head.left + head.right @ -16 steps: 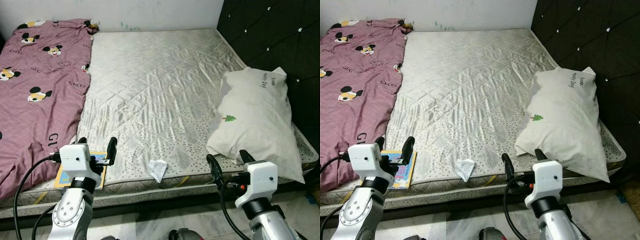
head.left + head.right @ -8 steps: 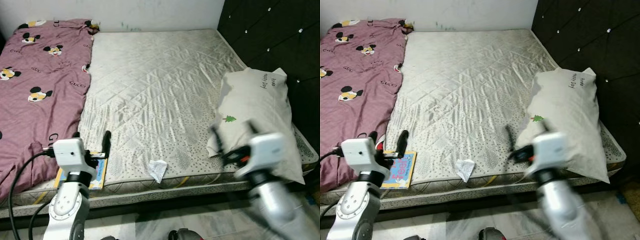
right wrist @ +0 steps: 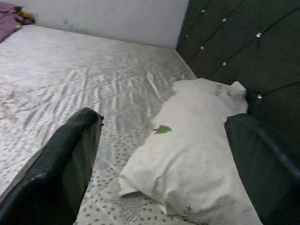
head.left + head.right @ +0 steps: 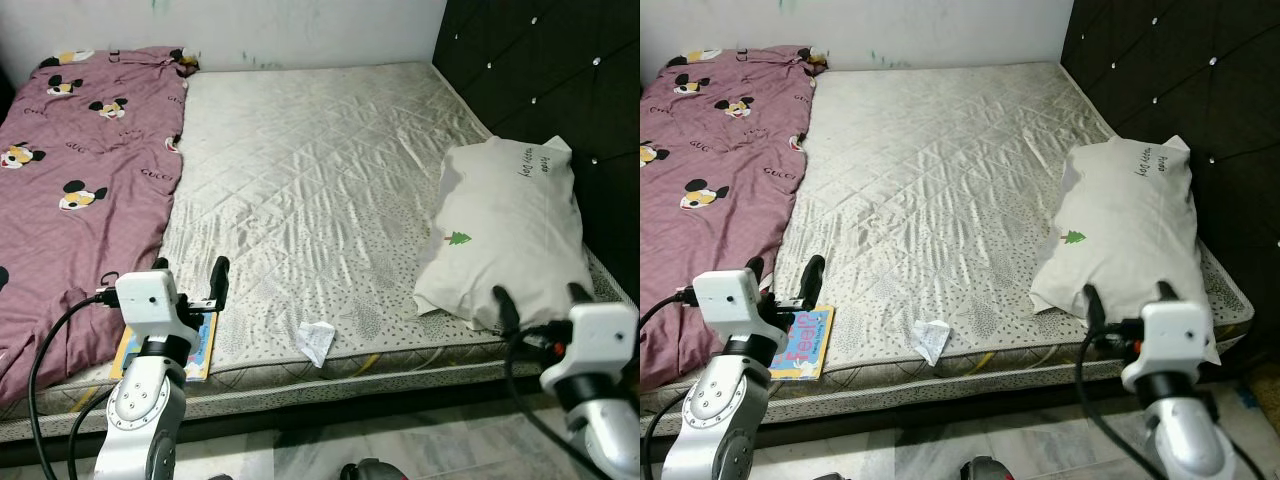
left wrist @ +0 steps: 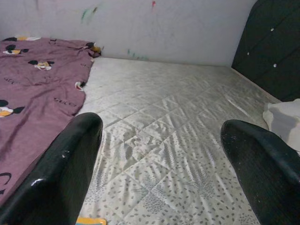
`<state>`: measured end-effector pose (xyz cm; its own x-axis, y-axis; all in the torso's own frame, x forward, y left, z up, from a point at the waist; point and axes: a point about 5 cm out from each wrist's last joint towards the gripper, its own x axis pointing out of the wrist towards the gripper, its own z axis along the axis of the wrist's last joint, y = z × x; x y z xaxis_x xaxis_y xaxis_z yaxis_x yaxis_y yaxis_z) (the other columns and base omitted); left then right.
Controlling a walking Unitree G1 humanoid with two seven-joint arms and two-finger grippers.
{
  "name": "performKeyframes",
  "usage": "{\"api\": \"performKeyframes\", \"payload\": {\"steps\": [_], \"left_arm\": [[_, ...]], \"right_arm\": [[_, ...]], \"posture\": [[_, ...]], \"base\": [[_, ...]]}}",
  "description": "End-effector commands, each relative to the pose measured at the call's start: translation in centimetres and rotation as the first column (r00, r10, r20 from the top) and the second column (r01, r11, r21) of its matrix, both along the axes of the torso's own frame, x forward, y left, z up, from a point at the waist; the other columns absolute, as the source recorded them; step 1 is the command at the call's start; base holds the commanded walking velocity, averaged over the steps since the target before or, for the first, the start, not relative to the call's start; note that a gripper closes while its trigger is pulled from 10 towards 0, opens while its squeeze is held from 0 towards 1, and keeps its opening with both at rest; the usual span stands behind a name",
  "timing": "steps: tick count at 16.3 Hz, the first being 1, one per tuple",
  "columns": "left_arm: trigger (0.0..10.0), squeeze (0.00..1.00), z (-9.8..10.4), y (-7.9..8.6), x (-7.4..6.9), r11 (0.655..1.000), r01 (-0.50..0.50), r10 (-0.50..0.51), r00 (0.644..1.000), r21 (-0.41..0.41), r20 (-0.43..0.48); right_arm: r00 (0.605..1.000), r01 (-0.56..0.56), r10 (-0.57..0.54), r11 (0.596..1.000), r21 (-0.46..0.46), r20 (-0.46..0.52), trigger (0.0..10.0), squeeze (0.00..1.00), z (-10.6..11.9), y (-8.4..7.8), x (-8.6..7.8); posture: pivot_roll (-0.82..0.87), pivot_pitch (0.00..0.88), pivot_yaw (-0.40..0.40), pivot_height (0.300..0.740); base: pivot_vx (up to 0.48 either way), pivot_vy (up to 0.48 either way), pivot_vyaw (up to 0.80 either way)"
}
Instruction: Clean up the room
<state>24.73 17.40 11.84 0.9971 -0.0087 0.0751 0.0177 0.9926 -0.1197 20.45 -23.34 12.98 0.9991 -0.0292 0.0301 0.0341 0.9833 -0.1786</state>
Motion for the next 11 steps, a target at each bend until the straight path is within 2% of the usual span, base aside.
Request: {"api": "performKeyframes", "payload": {"steps": [1,4,7,11], "left_arm": [[10.0,0.00,-0.5,0.4,-0.3,1.000,-0.006,0.006,1.000,0.006,-0.016],[10.0,0.00,-0.5,0.2,-0.1,1.000,-0.002,0.002,1.000,0.004,-0.018],[10.0,0.00,-0.4,0.1,0.3,1.000,0.001,-0.001,1.000,-0.002,-0.011],[10.0,0.00,0.0,0.3,0.8,1.000,-0.010,0.010,1.000,0.000,0.016]], "right_arm": [[1.000,-0.028,0.028,0.999,0.015,0.007,10.0,0.00,0.0,0.5,-0.6],[0.995,-0.103,0.103,0.993,0.050,-0.004,10.0,0.00,-0.2,1.9,-1.2],[0.977,-0.213,0.212,0.975,0.055,0.031,10.0,0.00,0.6,3.7,-0.3],[0.969,-0.247,0.244,0.966,0.070,0.045,10.0,0.00,0.7,4.3,0.3]], "posture": [[-0.14,0.111,0.012,0.706],[-0.14,0.111,0.009,0.706],[-0.14,0.096,0.005,0.706],[-0.14,0.052,-0.008,0.706]], "base": [[0.000,0.000,0.00],[0.000,0.000,0.00],[0.000,0.000,0.00],[0.000,0.000,0.00]]}}
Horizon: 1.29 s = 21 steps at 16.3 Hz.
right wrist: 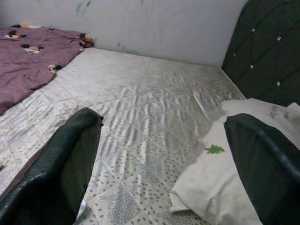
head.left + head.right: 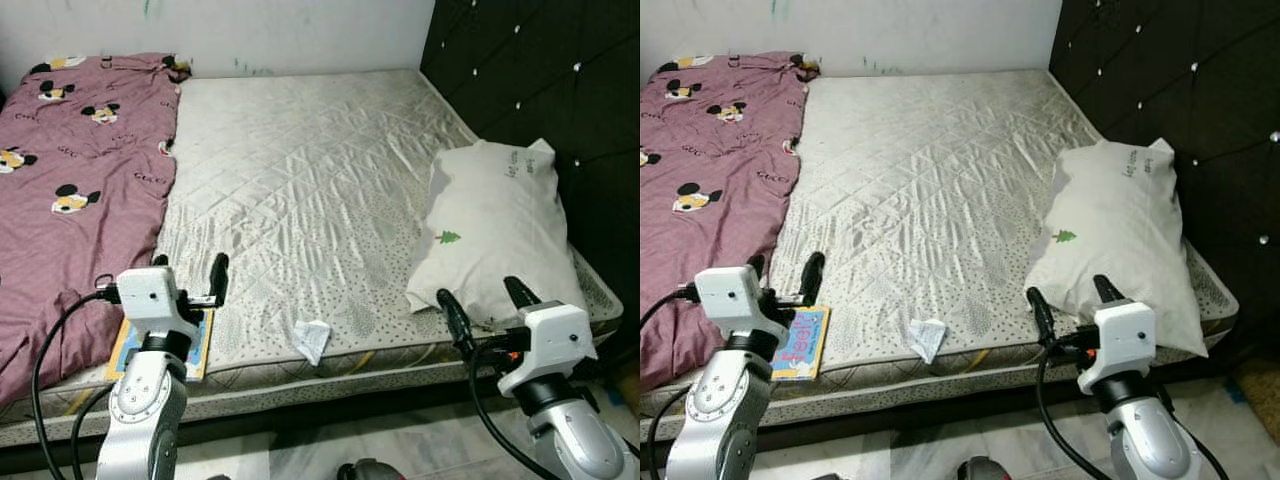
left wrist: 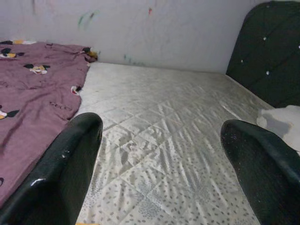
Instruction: Clean up the room
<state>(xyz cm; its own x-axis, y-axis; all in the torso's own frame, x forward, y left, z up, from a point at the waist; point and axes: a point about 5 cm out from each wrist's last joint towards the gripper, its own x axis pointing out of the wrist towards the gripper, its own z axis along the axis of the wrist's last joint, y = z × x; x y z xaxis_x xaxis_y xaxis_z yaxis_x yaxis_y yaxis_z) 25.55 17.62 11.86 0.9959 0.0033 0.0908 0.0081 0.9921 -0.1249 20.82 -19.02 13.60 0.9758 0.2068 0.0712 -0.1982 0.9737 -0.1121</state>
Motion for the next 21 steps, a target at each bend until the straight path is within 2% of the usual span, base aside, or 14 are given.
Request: {"api": "performKeyframes", "payload": {"steps": [1,5,9,12,14,15,16,17,19,21], "left_arm": [[10.0,0.00,0.1,0.0,0.3,1.000,0.002,-0.002,1.000,0.003,0.007],[10.0,0.00,0.3,-0.4,1.3,1.000,0.022,-0.022,0.999,0.005,0.029],[10.0,0.00,0.9,-0.9,2.5,0.999,0.041,-0.042,0.997,0.017,0.061],[10.0,0.00,0.4,-1.1,1.3,0.998,0.057,-0.058,0.997,0.032,0.048],[10.0,0.00,0.3,-0.8,0.8,0.999,0.041,-0.042,0.998,0.031,0.037],[10.0,0.00,-0.3,-0.8,0.5,0.999,0.036,-0.037,0.999,0.031,0.026],[10.0,0.00,-0.6,-0.5,0.2,0.999,0.016,-0.017,1.000,0.032,0.025],[10.0,0.00,-0.3,-0.3,0.1,0.999,-0.025,0.024,0.999,0.025,0.034],[10.0,0.00,-0.4,-0.6,-0.5,0.998,-0.059,0.059,0.998,-0.005,0.023],[10.0,0.00,-0.7,-1.2,-1.2,1.000,-0.018,0.018,1.000,-0.002,0.004]], "right_arm": [[1.000,-0.023,0.023,1.000,0.007,0.010,10.0,0.00,0.3,0.2,0.5],[0.999,-0.034,0.033,0.999,0.008,0.034,10.0,0.00,0.4,0.8,1.5],[0.997,-0.046,0.043,0.998,0.034,0.066,10.0,0.00,0.7,1.1,2.7],[0.997,-0.073,0.073,0.997,0.023,0.020,10.0,0.00,-0.9,1.9,2.8],[0.997,-0.073,0.072,0.997,0.041,0.007,10.0,0.00,-1.0,1.9,2.8],[0.996,-0.083,0.084,0.996,0.041,-0.009,10.0,0.00,-1.7,2.0,3.0],[0.994,-0.105,0.106,0.994,0.032,-0.024,10.0,0.00,-2.0,2.6,3.4],[0.992,-0.122,0.123,0.991,0.062,-0.016,10.0,0.00,-1.3,3.3,3.9],[0.986,-0.164,0.164,0.985,0.055,-0.004,10.0,0.00,-1.2,4.0,4.2],[0.992,-0.119,0.121,0.988,0.094,-0.019,10.0,0.00,-1.4,3.9,4.1]], "posture": [[-0.14,0.046,-0.009,0.706],[-0.15,0.000,0.004,0.706],[-0.15,0.000,0.021,0.706],[-0.10,0.000,0.020,0.706],[-0.09,0.000,0.014,0.706],[-0.08,0.000,-0.006,0.706],[-0.07,0.000,-0.068,0.706],[-0.06,0.000,-0.080,0.706],[-0.05,0.021,-0.074,0.706],[-0.04,0.028,-0.069,0.706]], "base": [[0.000,0.000,0.00],[0.000,0.000,0.00],[0.000,0.000,0.00],[0.000,0.000,0.00],[0.000,0.000,0.00],[0.000,0.000,0.00],[0.000,0.000,0.00],[0.000,0.000,0.00],[0.000,0.000,0.33],[0.000,0.000,0.71]]}}
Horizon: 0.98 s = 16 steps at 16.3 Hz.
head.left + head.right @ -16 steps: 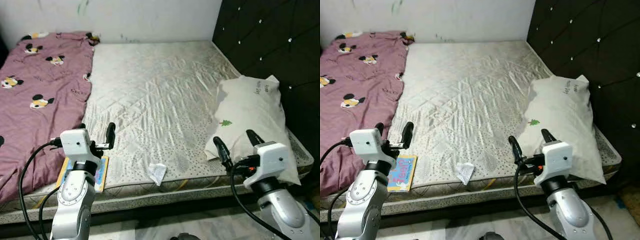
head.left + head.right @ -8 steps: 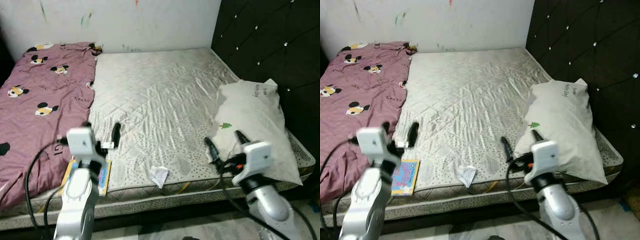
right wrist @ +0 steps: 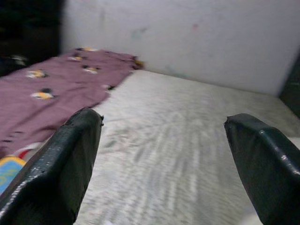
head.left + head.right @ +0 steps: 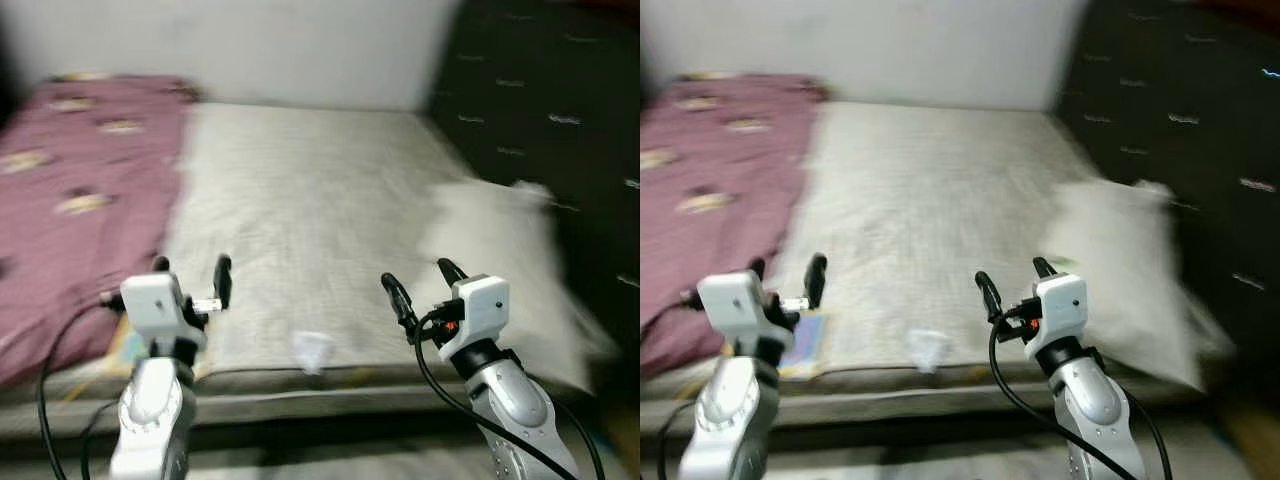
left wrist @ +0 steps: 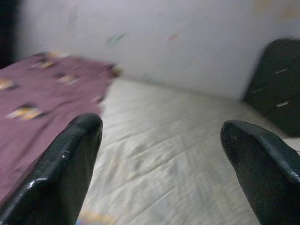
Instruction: Clean up the room
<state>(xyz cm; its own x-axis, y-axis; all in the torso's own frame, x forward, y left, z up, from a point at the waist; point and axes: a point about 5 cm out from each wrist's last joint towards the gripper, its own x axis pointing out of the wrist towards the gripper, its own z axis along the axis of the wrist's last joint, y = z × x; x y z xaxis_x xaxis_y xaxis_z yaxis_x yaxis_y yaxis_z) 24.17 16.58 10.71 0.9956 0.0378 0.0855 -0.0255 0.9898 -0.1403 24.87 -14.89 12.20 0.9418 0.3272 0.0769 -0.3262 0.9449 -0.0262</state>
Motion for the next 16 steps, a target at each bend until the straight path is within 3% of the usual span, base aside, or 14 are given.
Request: {"api": "performKeyframes", "payload": {"steps": [1,3,7,12,16], "left_arm": [[10.0,0.00,0.4,0.0,0.1,1.000,0.018,-0.018,1.000,0.016,0.008],[10.0,0.00,0.6,0.3,0.5,1.000,0.022,-0.022,1.000,0.018,0.005],[10.0,0.00,1.1,-1.2,1.2,0.996,0.091,-0.091,0.995,-0.012,0.034],[10.0,0.00,1.1,-1.0,0.9,0.997,0.080,-0.079,0.996,-0.015,0.036],[10.0,0.00,1.1,-1.1,0.6,0.997,0.073,-0.072,0.997,-0.024,0.036]], "right_arm": [[1.000,0.006,-0.006,1.000,0.008,-0.003,10.0,0.00,0.1,0.0,0.0],[1.000,0.018,-0.018,1.000,0.017,0.002,10.0,0.00,0.4,0.2,-0.3],[0.998,0.063,-0.063,0.998,-0.011,0.002,10.0,0.00,0.4,-1.0,-0.4],[1.000,0.017,-0.017,1.000,-0.001,-0.011,10.0,0.00,0.4,-0.1,-0.1],[1.000,-0.001,0.001,1.000,-0.012,-0.002,10.0,0.00,0.6,0.2,1.0]], "posture": [[-0.04,0.034,-0.057,0.706],[-0.07,0.047,-0.045,0.706],[-0.09,0.042,-0.035,0.706],[-0.07,0.040,-0.054,0.706],[-0.06,0.043,-0.061,0.706]], "base": [[0.000,0.000,0.48],[0.000,0.000,0.00],[0.000,0.000,0.00],[0.319,0.000,0.00],[0.352,0.000,0.00]]}}
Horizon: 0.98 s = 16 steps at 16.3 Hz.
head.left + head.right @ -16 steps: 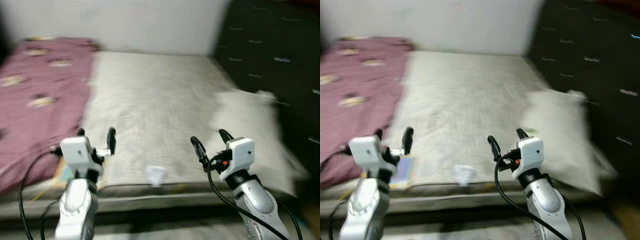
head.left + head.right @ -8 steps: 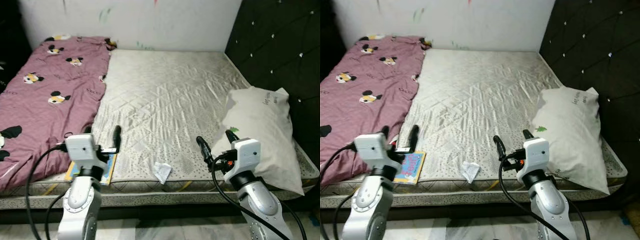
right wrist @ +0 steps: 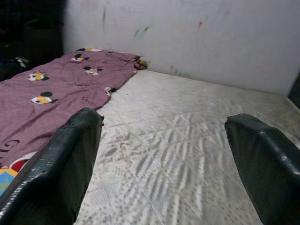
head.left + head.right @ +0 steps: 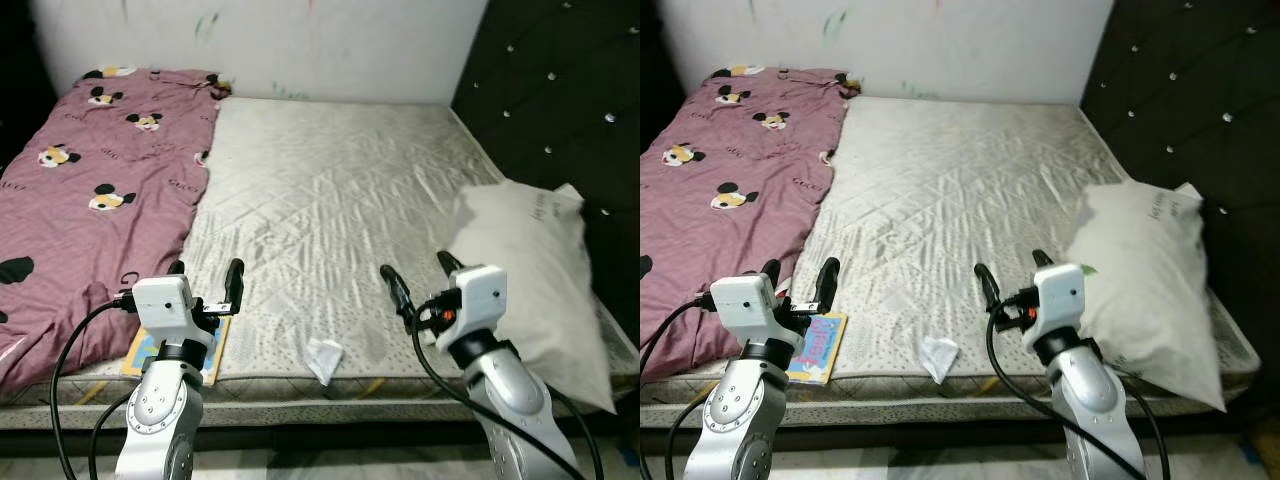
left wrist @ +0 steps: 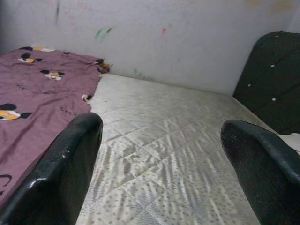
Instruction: Clean up the room
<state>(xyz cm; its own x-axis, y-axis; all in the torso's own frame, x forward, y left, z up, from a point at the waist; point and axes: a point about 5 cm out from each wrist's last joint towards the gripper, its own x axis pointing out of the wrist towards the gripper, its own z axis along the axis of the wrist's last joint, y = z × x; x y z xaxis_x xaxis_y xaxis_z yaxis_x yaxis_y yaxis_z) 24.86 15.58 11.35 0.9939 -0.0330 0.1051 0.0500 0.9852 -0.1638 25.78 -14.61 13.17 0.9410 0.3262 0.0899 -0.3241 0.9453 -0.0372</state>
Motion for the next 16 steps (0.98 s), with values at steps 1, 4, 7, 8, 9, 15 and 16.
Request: {"api": "performKeyframes", "payload": {"steps": [1,4,7,8,9,15,16], "left_arm": [[10.0,0.00,0.5,-0.1,-0.1,1.000,0.000,0.000,1.000,-0.001,0.016],[10.0,0.00,0.4,0.0,0.0,1.000,-0.019,0.019,1.000,0.005,-0.001],[10.0,0.00,0.3,0.0,0.0,1.000,-0.024,0.024,1.000,0.011,-0.003],[10.0,0.00,0.2,-0.1,-0.1,1.000,-0.026,0.026,1.000,0.008,-0.004],[10.0,0.00,0.2,-0.3,-0.3,1.000,-0.029,0.029,1.000,0.002,-0.006],[10.0,0.00,-0.3,-0.1,-0.6,0.998,-0.058,0.058,0.998,-0.011,-0.030],[10.0,0.00,-0.2,-0.1,-0.6,0.998,-0.060,0.060,0.998,-0.010,-0.030]], "right_arm": [[1.000,-0.005,0.004,1.000,-0.009,-0.018,10.0,0.00,-0.4,-0.1,0.3],[0.999,-0.012,0.011,1.000,-0.022,-0.030,10.0,0.00,-0.9,0.0,0.3],[0.999,-0.023,0.021,0.999,-0.042,-0.038,10.0,0.00,-1.3,0.0,0.3],[0.999,-0.022,0.021,0.999,-0.046,-0.039,10.0,0.00,-1.4,-0.1,0.3],[0.999,-0.019,0.017,0.999,-0.051,-0.037,10.0,0.00,-1.4,-0.2,0.4],[0.996,-0.009,0.006,0.999,-0.033,-0.084,10.0,0.00,-1.9,0.7,1.8],[0.997,-0.012,0.010,0.999,-0.030,-0.081,10.0,0.00,-1.8,0.8,1.8]], "posture": [[-0.06,0.047,-0.060,0.706],[-0.05,0.050,-0.058,0.706],[-0.04,0.048,-0.061,0.706],[-0.04,0.044,-0.062,0.706],[-0.03,0.040,-0.064,0.706],[-0.01,0.045,-0.070,0.706],[-0.01,0.046,-0.070,0.706]], "base": [[0.352,0.000,0.00],[0.107,0.000,0.00],[0.000,0.000,0.00],[0.000,0.000,0.00],[0.000,0.000,0.00],[0.000,0.000,0.00],[0.000,0.000,0.00]]}}
